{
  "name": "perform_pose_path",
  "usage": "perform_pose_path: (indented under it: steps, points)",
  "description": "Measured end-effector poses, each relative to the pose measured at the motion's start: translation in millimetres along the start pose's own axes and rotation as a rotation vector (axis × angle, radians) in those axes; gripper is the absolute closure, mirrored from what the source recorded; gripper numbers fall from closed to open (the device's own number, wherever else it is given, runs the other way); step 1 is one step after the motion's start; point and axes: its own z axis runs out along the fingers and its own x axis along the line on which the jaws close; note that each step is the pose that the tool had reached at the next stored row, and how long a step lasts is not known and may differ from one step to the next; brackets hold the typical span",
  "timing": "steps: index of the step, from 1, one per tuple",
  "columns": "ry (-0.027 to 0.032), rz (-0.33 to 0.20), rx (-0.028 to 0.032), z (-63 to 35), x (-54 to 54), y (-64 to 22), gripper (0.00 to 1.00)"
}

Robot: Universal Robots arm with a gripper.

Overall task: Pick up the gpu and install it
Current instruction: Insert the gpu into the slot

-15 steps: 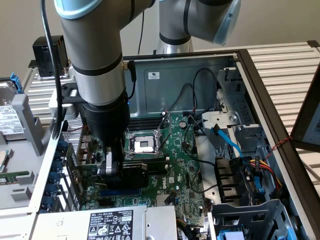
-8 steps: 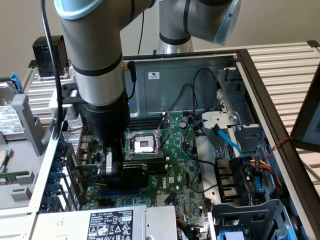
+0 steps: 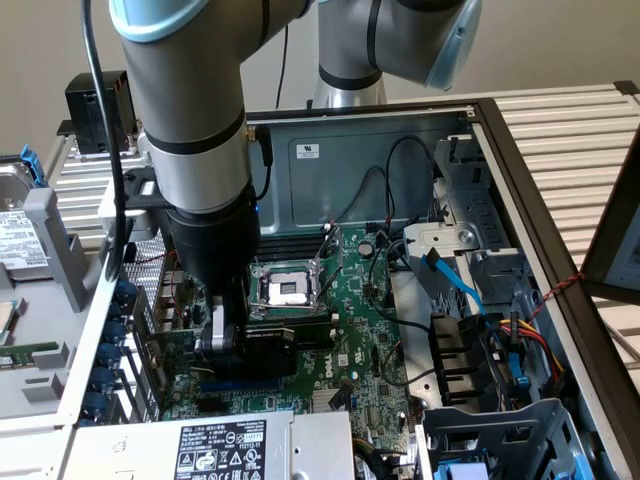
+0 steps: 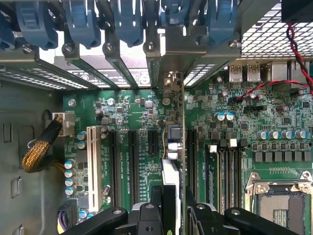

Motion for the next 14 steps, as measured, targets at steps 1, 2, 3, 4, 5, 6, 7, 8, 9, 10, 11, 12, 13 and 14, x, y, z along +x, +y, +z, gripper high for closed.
perform_pose_path:
  steps: [1,2,3,4,5,6,7,8,9,10,11,12,13,14]
  points:
    - [0.0000,0.000,0.0000,0.0,-0.1,0.0,0.73]
    - [0.0002,0.000,0.0000,0.0,-0.1,0.0,0.73]
    - [0.0003,0.000,-0.0001,0.2,-0.1,0.0,0.73]
    - [0.0003,0.000,-0.0002,0.4,-0.1,0.0,0.73]
    - [0.0002,0.000,0.0000,0.8,-0.1,0.2,0.73]
    - [0.0002,0.000,-0.0001,1.0,-0.1,0.2,0.73]
    - [0.0003,0.000,-0.0002,1.1,-0.1,0.2,0.73]
    - [0.0003,0.000,-0.0002,1.2,-0.1,0.2,0.73]
    - [0.0001,0.000,0.0000,1.4,-0.1,0.3,0.73]
    - [0.0002,0.000,-0.0001,1.3,-0.1,0.3,0.73]
    - [0.0002,0.000,-0.0001,1.4,-0.1,0.3,0.73]
    - [0.0002,0.000,-0.0001,1.4,-0.1,0.3,0.73]
    - [0.0001,0.000,0.0000,1.4,-0.1,0.3,0.73]
    - [0.0000,0.000,0.0000,1.4,0.0,0.3,0.73]
